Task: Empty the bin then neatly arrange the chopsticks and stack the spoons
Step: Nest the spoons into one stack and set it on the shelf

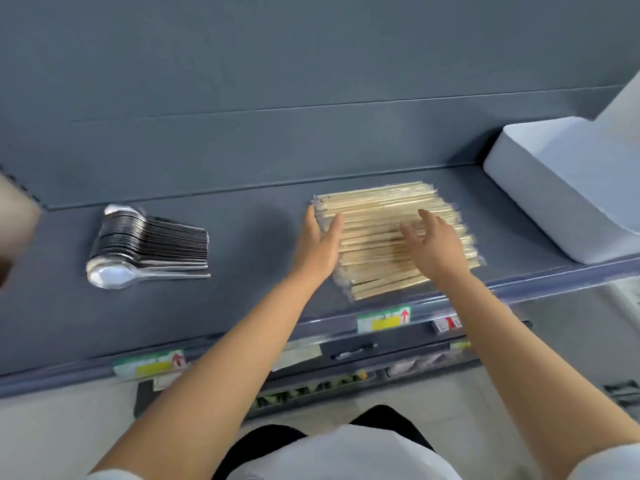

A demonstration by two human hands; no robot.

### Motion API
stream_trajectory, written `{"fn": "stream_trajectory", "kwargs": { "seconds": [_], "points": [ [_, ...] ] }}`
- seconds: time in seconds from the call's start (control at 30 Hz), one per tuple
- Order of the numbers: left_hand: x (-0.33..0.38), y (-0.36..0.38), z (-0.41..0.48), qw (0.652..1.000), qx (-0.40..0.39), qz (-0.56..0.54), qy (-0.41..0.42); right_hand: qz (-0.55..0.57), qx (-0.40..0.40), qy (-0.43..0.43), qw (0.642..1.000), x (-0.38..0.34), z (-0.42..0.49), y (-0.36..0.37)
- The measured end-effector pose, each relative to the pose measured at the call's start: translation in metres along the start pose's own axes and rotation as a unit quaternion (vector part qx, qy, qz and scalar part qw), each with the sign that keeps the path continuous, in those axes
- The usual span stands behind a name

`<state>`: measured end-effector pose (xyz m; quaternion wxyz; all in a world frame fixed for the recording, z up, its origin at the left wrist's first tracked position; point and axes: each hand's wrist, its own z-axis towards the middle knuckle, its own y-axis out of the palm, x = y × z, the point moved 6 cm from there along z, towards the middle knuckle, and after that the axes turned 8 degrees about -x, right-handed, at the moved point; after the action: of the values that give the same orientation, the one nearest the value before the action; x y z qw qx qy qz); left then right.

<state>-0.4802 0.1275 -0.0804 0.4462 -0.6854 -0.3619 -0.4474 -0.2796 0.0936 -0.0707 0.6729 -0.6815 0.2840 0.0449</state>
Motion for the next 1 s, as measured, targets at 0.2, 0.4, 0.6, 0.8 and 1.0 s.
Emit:
{"fn": "stream_trajectory", "kwargs": {
  "seconds": [0.2,0.4,0.6,0.8,1.0],
  "points": [
    [-0.009,0.052,0.000,0.984,0.161,-0.066,-0.045,0.145,-0.048,0.001,0.988,0.088,0.028,-0.035],
    [-0.014,0.063,-0.005,0.977,0.185,-0.083,-0.072,0.309,-0.126,0.003,0.943,0.099,0.023,-0.026],
    [-0.015,0.061,-0.010,0.980,0.171,-0.079,-0.070,0.354,-0.164,-0.003,0.921,0.093,0.019,-0.010],
    [-0.008,0.058,-0.009,0.988,0.136,0.042,-0.059,0.341,-0.116,-0.053,0.931,0.098,0.040,-0.035],
    [-0.013,0.073,-0.005,0.832,-0.070,0.547,0.062,-0.094,-0.188,-0.311,0.927,0.080,0.029,-0.006]
  ]
}}
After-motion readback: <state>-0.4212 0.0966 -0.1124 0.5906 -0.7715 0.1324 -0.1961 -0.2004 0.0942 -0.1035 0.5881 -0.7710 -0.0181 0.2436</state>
